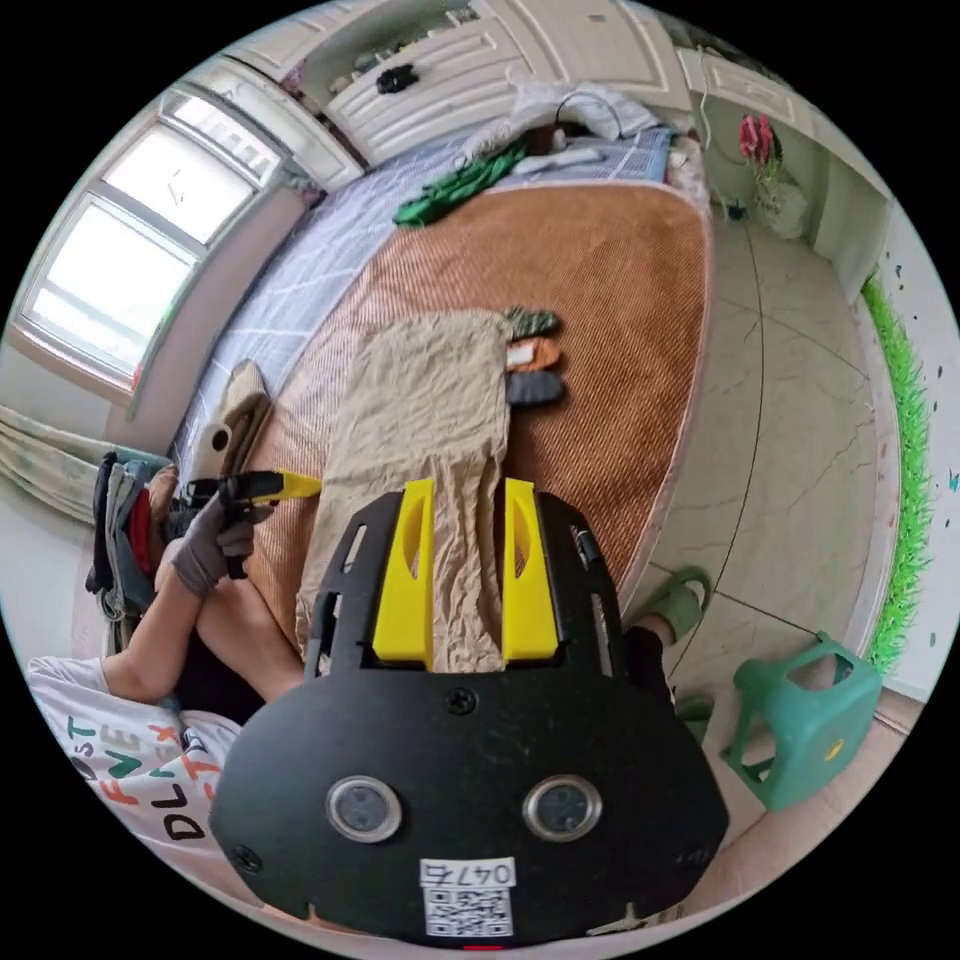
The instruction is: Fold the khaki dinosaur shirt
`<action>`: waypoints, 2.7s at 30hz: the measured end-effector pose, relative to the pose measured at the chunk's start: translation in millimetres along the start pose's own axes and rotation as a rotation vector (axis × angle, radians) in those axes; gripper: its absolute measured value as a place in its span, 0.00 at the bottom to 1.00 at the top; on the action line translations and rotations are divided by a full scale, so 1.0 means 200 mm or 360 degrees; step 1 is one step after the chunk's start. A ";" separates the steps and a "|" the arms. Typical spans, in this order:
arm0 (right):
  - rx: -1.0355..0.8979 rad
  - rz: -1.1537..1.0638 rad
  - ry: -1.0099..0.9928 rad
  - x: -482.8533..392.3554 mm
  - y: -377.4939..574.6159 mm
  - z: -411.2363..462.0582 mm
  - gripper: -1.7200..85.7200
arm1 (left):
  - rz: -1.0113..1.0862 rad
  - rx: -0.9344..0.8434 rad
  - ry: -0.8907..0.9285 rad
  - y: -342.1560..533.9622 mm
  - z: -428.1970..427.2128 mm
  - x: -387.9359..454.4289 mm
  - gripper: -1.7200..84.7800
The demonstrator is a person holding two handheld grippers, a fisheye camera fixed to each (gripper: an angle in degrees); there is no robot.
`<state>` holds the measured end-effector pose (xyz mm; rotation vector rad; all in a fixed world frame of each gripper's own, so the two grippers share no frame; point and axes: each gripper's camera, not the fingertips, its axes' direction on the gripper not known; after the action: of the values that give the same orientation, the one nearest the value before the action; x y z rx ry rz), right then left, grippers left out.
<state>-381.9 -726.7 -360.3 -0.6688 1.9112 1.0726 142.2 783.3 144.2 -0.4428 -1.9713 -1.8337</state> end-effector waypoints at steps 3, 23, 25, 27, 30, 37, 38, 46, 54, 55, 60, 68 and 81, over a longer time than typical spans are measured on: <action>0.0058 0.0013 -0.0139 0.16 -0.05 0.00 0.09 | -0.0044 0.0019 0.0066 0.01 0.03 -0.11 0.12; -0.0064 0.0009 -0.1339 0.64 -0.11 0.29 0.02 | 0.0065 0.0101 0.0324 0.13 0.05 -0.45 0.01; -0.0011 -0.0140 -0.1328 0.54 -0.14 0.16 0.01 | 0.0187 0.0216 0.0404 0.15 -0.10 -0.36 0.01; 0.0076 -0.0292 -0.1262 0.45 -0.20 0.05 0.01 | 0.0269 0.0301 0.0438 0.07 -0.21 -0.26 0.01; 0.0415 -0.0619 -0.1085 0.25 -0.31 -0.21 0.01 | 0.0519 0.0449 0.0437 -0.16 -0.45 0.03 0.01; 0.0383 -0.1287 -0.0776 -0.17 -0.14 -0.36 0.02 | 0.0942 0.0279 -0.0057 -0.16 -0.62 0.34 0.01; 0.0309 -0.1306 -0.0756 -0.20 -0.10 -0.31 0.02 | 0.0900 0.0209 -0.0074 -0.15 -0.59 0.29 0.01; -0.0456 -0.1028 -0.0736 -0.30 0.38 0.17 0.06 | 0.0103 -0.0294 -0.0189 -0.03 -0.40 -0.18 0.01; 0.0012 -0.0852 -0.0522 -0.51 0.44 -0.30 0.02 | -0.0031 -0.0260 -0.0231 -0.08 -0.61 0.03 0.01; 0.0038 -0.0898 -0.0456 -0.61 0.44 -0.32 0.02 | 0.0001 -0.0277 -0.0305 -0.10 -0.64 0.11 0.01; -0.0018 -0.1098 -0.0176 -1.00 0.36 -0.25 0.01 | 0.0191 -0.0179 -0.0589 -0.14 -0.84 0.40 0.01; -0.0227 -0.0988 -0.0182 -1.17 0.25 -0.02 0.01 | 0.0670 -0.0169 -0.0377 -0.55 -0.47 0.80 0.01; -0.0558 -0.1221 0.0025 -1.42 0.36 0.01 0.01 | 0.0395 -0.0600 -0.0456 -0.94 -0.44 0.67 0.01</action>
<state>-288.3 -674.2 -86.9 -1.4589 1.2782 0.8837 -58.8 674.2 53.2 -1.0672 -1.6359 -2.0659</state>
